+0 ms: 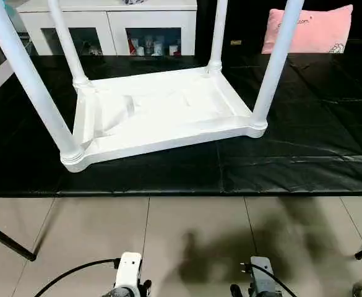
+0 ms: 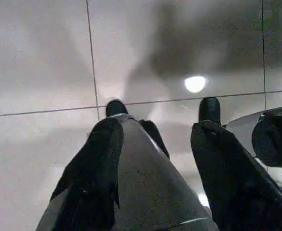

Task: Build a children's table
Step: Rotate leg to tighten

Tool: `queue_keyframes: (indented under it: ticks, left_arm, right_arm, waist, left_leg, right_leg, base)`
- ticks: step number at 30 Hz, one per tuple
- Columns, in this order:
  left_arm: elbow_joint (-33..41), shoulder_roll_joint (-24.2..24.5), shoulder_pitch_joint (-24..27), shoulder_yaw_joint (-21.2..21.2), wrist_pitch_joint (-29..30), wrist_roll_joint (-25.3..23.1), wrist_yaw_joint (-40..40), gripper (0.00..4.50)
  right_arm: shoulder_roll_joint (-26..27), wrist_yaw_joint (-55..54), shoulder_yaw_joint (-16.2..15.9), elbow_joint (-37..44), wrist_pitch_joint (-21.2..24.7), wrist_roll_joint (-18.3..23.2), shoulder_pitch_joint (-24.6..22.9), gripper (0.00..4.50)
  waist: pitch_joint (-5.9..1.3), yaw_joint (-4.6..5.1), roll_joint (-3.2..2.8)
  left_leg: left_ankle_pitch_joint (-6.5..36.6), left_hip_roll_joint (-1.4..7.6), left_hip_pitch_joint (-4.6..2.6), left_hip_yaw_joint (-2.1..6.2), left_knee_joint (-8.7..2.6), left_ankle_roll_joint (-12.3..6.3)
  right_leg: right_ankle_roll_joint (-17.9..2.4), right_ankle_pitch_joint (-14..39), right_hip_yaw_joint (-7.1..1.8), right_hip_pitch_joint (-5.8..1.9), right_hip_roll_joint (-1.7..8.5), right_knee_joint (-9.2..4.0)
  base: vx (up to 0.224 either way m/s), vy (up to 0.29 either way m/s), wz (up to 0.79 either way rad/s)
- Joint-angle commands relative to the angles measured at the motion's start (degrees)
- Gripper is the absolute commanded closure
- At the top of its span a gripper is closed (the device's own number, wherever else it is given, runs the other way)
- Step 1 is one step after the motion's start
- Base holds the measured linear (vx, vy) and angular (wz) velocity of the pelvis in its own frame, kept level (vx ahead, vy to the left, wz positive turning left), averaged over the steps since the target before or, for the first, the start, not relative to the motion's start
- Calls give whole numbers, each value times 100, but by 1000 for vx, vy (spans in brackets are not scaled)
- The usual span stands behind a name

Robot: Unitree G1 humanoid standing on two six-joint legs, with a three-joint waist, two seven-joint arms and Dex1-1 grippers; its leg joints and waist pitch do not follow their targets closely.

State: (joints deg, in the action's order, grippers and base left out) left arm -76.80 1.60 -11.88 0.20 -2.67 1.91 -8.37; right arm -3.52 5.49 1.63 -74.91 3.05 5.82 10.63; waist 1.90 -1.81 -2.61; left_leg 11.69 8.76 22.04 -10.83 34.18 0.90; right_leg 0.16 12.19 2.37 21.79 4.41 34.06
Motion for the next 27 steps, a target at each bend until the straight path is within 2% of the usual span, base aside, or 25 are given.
queue_keyframes:
  ticks: [1,27]
  left_arm:
    - [-47,17,-11,49,31,-39,2,190]
    - [-47,17,-11,49,31,-39,2,190]
  right_arm:
    - [9,0,-5,-40,42,-62,-49,0]
    - [9,0,-5,-40,42,-62,-49,0]
  waist:
    - [-166,13,21]
    - [-157,16,21]
  left_leg:
    - [2096,557,-103,249,-570,-71]
    - [2174,560,-104,249,-582,-38]
  right_leg:
    - [-1347,1342,-296,-88,573,-514]
    - [-1311,1452,-305,-73,573,-531]
  base:
    - [0,0,0]
    - [0,0,0]
